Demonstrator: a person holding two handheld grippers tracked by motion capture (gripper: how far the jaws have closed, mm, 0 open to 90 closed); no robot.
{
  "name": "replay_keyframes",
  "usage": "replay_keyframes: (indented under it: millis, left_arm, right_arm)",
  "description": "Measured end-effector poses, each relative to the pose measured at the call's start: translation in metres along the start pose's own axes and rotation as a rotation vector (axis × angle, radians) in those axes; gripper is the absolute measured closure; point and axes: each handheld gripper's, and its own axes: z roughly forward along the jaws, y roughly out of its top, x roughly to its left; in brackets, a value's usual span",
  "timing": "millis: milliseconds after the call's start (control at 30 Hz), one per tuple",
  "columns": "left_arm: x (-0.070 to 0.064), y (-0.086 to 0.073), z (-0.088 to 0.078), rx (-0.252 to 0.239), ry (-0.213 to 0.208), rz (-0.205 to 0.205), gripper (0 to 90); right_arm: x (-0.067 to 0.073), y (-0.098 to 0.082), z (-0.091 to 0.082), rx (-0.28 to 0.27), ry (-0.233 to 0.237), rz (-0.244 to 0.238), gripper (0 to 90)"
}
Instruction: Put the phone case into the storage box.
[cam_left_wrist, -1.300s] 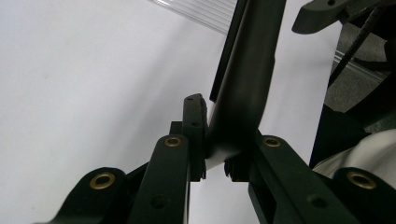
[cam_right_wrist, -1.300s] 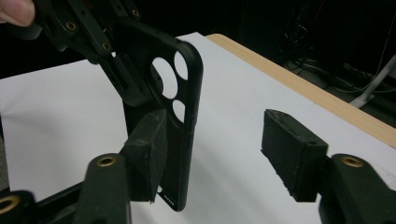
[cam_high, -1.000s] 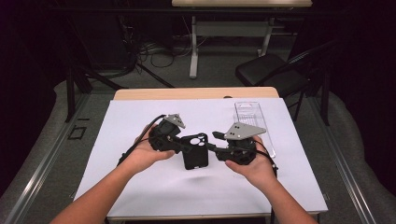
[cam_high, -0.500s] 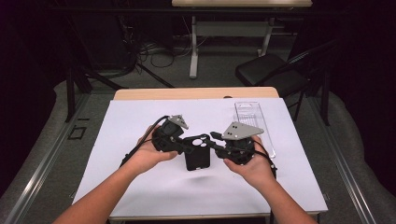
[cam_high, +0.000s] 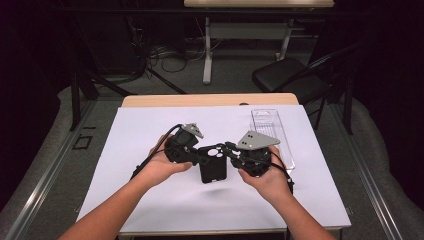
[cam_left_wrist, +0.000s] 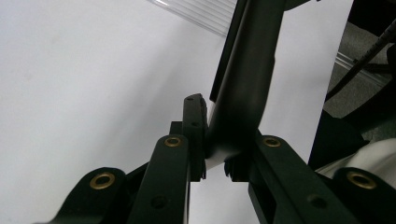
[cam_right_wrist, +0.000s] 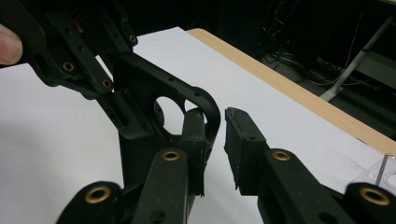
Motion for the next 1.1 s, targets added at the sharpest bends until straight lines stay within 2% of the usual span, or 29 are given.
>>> replay_keyframes:
  millis: [300,700,933,1100]
  left_arm:
    - [-0.0013,0.0005,0.0013,0.002,-0.006,0.003,81.7]
    - [-0.0022,0.0007,0.0029,-0.001,0.000,0.001,81.6]
    - [-0.0028,0.0013,0.0044,0.005,0.006,0.010,81.5]
    - [-0.0036,0.0016,0.0054,0.004,0.009,0.008,81.5]
  right_arm:
    - [0.0045,0.0012,0.0020,0.013,-0.026,-0.018,81.3]
    - [0.0069,0.0015,0.0019,0.028,-0.049,-0.006,82.8]
    - [0.0078,0.0017,0.0022,0.032,-0.069,-0.026,83.1]
    - [0.0073,0.0021,0.0024,0.042,-0.072,-0.015,83.3]
